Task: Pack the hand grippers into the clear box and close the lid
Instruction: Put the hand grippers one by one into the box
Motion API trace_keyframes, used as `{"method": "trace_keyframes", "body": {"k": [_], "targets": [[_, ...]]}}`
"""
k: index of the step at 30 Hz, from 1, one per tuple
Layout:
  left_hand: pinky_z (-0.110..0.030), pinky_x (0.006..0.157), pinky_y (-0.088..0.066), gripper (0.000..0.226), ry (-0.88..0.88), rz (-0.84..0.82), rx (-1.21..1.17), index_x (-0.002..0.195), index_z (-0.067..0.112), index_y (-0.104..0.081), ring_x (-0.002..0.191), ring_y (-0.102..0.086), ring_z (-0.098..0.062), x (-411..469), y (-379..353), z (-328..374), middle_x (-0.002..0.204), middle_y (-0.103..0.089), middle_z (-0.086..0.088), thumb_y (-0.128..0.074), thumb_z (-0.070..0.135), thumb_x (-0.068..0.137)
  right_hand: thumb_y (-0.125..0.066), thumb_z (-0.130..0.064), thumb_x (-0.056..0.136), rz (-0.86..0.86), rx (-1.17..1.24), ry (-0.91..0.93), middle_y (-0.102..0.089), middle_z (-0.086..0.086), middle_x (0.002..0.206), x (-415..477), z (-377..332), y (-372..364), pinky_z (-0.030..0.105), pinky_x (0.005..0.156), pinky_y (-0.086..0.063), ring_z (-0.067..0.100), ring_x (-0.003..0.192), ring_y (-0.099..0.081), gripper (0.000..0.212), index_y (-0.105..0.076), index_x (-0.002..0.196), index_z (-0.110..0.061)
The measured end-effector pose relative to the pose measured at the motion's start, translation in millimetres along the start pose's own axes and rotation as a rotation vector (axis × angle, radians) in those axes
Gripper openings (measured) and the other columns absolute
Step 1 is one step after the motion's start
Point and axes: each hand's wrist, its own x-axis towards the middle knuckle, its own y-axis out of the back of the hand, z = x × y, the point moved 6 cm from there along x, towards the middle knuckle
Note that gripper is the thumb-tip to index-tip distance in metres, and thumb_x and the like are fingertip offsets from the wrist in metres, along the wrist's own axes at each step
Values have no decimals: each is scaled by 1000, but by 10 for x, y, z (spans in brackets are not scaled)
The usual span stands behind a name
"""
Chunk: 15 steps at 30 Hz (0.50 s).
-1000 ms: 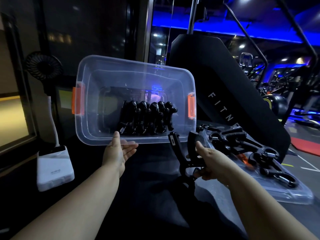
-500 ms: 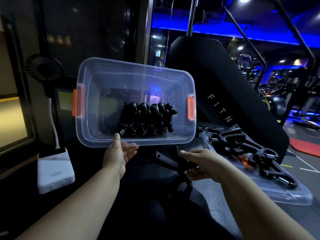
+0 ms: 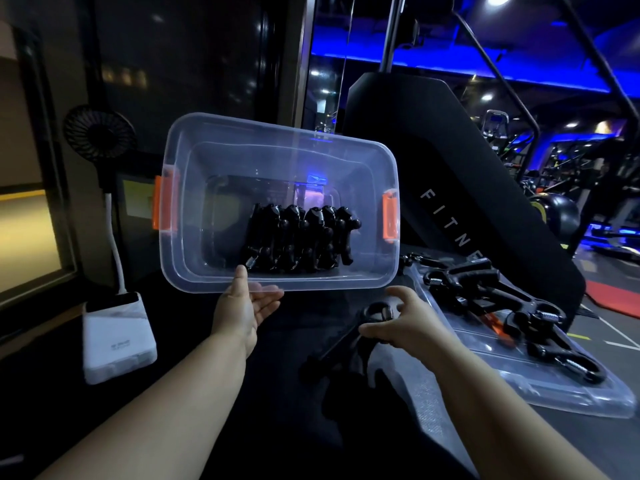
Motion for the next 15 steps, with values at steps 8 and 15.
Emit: {"method": "trace_keyframes", "body": {"k": [8,15], "targets": [[-32,66,-55,41,8,-9,3,80,12,-51,71,-70,-23,10,-4,-5,77,-70,-14,-42,48,98,-83,-17,69,-115,183,-28,-60,3,84,-54,-83,-73,21,44,-37,13,56,-53,71,-45,127,-36],[-31,64,-57,42,23,-13,-4,83,12,-51,67,-70,-21,29,-5,-16,73,-71,-12,-42,50,97,-77,-10,75,-53,249,109,-51,0,66,28,-371,-50,26,44,-36,17,50,-43,65,-45,118,-47]]}}
